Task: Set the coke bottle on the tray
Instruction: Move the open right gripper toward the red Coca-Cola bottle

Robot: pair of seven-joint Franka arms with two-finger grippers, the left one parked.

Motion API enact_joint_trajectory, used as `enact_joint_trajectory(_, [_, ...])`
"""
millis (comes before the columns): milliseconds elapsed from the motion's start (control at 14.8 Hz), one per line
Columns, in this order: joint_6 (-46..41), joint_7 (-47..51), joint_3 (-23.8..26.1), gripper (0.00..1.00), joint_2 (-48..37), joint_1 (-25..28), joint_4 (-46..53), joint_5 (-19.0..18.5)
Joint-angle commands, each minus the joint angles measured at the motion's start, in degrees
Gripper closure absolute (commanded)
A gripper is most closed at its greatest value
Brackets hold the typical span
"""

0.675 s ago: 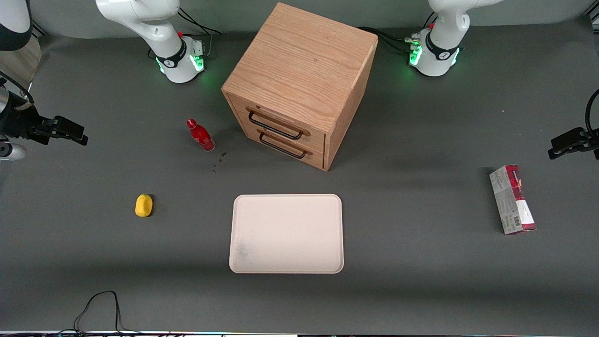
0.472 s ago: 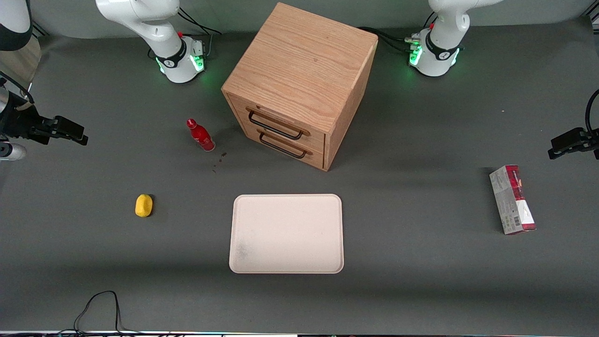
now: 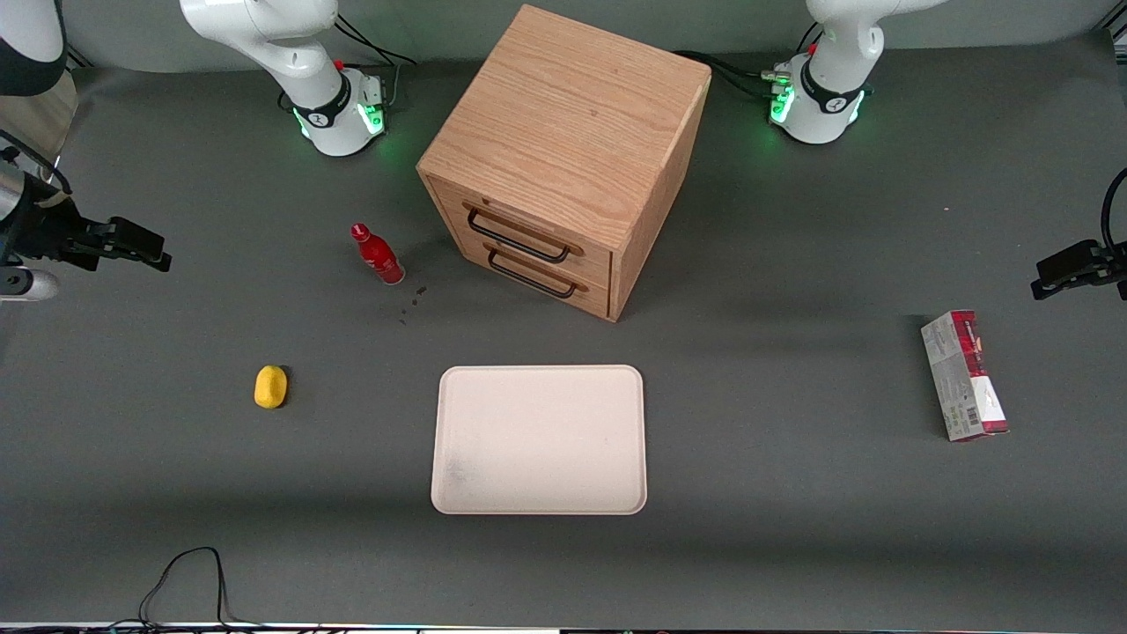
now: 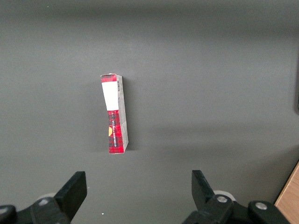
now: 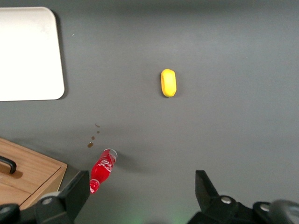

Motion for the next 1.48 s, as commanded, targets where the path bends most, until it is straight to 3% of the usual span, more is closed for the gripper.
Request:
enact_joint_trajectory(0, [-0.9, 4.3, -0.6, 0.00, -4.4, 4.4, -2.7, 0.2])
enact_joint_trajectory(135, [-0.4, 7.4, -0.7, 0.00, -7.6, 7.2, -6.1, 2.1])
enact_joint_trajectory(675, [10.0, 17.3, -0.5, 0.00, -24.8, 18.8, -30.1, 1.6])
enact_joint_trajectory(1012, [10.7, 17.3, 1.1, 0.00, -29.0, 19.4, -36.7, 1.3])
enact_joint_trajectory(1417, [14.1, 17.7, 1.1, 0.00, -25.2, 19.3, -39.8, 1.3])
